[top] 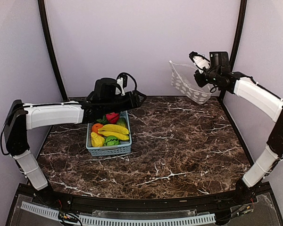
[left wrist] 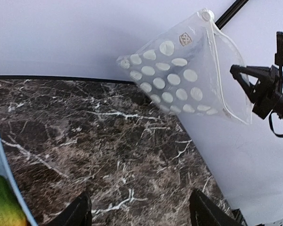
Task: Place the food in the zip-top bag and seal the zipper
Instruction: Open the zipper food storage bag at the center of the board, then pick up the fake fruit from the bin.
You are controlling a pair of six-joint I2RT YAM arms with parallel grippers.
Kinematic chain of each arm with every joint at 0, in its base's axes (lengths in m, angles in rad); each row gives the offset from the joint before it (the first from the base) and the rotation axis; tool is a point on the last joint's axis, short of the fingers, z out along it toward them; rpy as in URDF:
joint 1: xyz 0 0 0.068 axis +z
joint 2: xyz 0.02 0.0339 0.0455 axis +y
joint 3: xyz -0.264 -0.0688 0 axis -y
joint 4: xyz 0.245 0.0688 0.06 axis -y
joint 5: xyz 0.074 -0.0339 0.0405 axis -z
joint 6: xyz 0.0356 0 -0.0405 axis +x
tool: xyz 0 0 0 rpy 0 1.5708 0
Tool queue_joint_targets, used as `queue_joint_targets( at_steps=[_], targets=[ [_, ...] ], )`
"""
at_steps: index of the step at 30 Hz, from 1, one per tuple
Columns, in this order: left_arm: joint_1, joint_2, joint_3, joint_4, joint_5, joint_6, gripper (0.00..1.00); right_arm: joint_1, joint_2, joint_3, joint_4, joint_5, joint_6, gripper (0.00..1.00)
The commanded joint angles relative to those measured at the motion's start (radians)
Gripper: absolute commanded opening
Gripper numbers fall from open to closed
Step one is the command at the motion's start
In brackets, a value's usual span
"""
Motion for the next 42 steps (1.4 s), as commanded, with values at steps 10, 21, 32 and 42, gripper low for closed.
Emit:
queue_joint_targets(
  at_steps=[10,21,32,42],
  targets=[
    [-0.022,-0.168,0.054,-0.784,-0.307,0.397,0.71,0.075,0.059,-0.23,-0.051,-0.529,0.167,0.0],
    [0.141,-0.142,0.11,-1.141,-0.139,0.408,0.75,0.075,-0.008,-0.261,-0.044,-0.627,0.163,0.0],
    [0.222,-0.157,-0.01,-1.06,0.245,0.476,0.65,0.075,-0.026,-0.288,-0.033,-0.653,0.154,0.0],
    [0.213,-0.1,-0.055,-1.019,0.226,0.409,0.98,0.074,-0.019,-0.291,-0.034,-0.657,0.154,0.0]
  ],
)
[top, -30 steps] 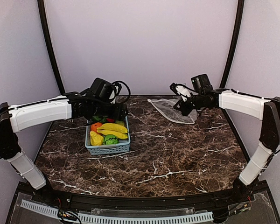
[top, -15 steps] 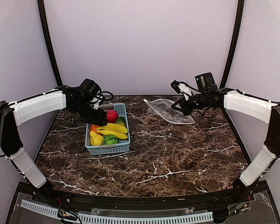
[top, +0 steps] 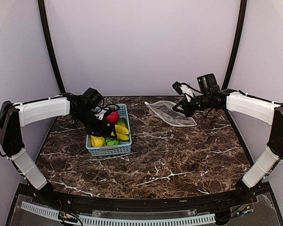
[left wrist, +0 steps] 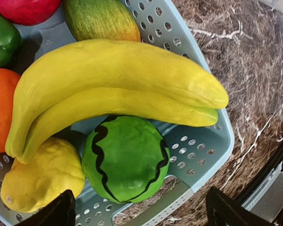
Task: Place the food in the zip-top bag and seal the zipper
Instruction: Pick up the fake fruit from the bin.
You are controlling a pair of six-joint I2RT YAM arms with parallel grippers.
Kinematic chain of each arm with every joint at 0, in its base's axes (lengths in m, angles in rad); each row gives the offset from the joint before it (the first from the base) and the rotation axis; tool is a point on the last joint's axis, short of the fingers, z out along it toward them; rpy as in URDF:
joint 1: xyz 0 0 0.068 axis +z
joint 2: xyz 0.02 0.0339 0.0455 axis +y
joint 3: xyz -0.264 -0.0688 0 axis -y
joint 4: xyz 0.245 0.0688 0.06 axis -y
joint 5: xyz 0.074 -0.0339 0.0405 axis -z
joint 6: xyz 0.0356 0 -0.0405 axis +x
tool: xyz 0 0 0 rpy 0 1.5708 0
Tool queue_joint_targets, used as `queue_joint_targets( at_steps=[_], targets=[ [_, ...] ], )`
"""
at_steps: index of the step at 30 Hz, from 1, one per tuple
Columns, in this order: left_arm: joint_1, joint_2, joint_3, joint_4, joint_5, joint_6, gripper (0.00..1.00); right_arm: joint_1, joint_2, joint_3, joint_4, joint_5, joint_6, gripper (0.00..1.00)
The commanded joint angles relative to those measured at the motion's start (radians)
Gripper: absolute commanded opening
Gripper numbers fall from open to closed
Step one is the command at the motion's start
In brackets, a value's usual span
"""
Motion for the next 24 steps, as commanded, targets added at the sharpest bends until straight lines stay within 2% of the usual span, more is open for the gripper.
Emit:
queue_joint_targets(
  at_steps=[1,5,8,13,16,19,24],
  targets=[
    [-0.011,0.025,-0.028,0.013,-0.011,-0.026,0.99,-0.001,-0.01,-0.014,0.026,-0.013,0.003,0.0],
    [-0.024,0.06,-0.026,0.03,-0.062,-0.065,0.94,-0.003,-0.002,-0.012,0.025,-0.018,0.007,0.0],
    [-0.03,0.095,-0.019,0.042,-0.082,-0.09,0.84,-0.001,0.003,-0.012,0.025,-0.019,0.009,0.0],
    [-0.063,0.139,0.001,0.038,-0.1,-0.096,0.81,-0.002,0.003,-0.015,0.025,-0.012,0.006,0.0],
    [-0.072,0.161,0.022,0.031,-0.1,-0.094,0.73,-0.001,0.004,-0.014,0.027,-0.01,0.005,0.0],
    [-0.076,0.165,0.055,-0.007,-0.115,-0.089,0.65,-0.001,0.003,-0.014,0.025,-0.009,0.005,0.0],
    [-0.077,0.137,0.18,-0.156,-0.167,-0.04,0.6,-0.001,-0.003,-0.008,0.017,-0.009,0.002,0.0]
  ],
)
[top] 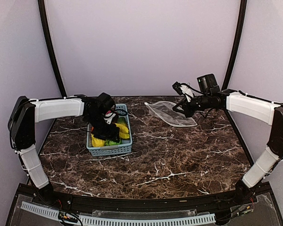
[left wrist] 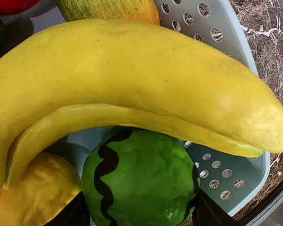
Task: Place the food in the zip-top bag and seal the zipper
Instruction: Pick up the fake fruit from the bin, then place the fake fruit in the zipper food storage bag.
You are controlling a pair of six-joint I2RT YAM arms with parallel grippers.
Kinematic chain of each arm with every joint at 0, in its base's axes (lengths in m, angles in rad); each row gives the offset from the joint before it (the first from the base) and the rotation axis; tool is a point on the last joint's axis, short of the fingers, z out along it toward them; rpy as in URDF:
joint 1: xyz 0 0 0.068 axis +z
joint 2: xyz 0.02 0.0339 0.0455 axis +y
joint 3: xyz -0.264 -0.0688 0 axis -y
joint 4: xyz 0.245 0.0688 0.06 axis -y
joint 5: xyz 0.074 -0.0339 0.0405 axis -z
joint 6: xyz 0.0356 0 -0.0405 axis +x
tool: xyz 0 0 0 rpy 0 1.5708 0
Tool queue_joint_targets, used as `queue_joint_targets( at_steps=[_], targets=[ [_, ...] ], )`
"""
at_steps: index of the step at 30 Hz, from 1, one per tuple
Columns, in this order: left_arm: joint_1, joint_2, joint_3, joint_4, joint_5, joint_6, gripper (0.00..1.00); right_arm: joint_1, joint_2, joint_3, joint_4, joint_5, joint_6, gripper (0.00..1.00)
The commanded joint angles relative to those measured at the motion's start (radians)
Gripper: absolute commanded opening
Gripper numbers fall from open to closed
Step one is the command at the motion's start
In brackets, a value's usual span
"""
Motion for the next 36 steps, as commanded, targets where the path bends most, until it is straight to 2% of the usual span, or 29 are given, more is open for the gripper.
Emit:
queue_joint_targets(
  at_steps=[1,6,9,13,16,25,28,36],
  targets=[
    [-0.005,-0.039,0.119,-0.155,-0.066,0.049,0.59,-0.001,-0.005,-0.001,0.013,-0.005,0.002,0.0],
    [-0.006,-0.087,0.244,-0.259,-0.084,0.111,0.53,-0.001,-0.002,0.038,-0.025,-0.012,-0.007,0.0],
    [-0.027,-0.124,0.294,-0.226,-0.039,0.133,0.5,0.006,0.011,0.082,-0.066,-0.019,-0.014,0.0],
    [-0.092,-0.159,0.321,-0.034,0.03,0.118,0.46,0.021,0.052,0.171,-0.132,-0.016,-0.028,0.0],
    [-0.142,-0.167,0.31,0.188,0.077,0.089,0.44,0.031,0.082,0.231,-0.185,-0.027,-0.029,0.0],
    [-0.189,-0.142,0.164,0.81,0.146,-0.114,0.41,0.054,0.138,0.316,-0.237,-0.067,0.004,0.0],
    [-0.191,-0.097,0.165,0.89,0.125,-0.148,0.39,0.055,0.139,0.322,-0.242,-0.088,0.029,0.0],
    [-0.213,0.042,0.219,0.879,0.001,-0.15,0.31,0.051,0.132,0.338,-0.226,-0.035,0.139,0.0]
  ],
)
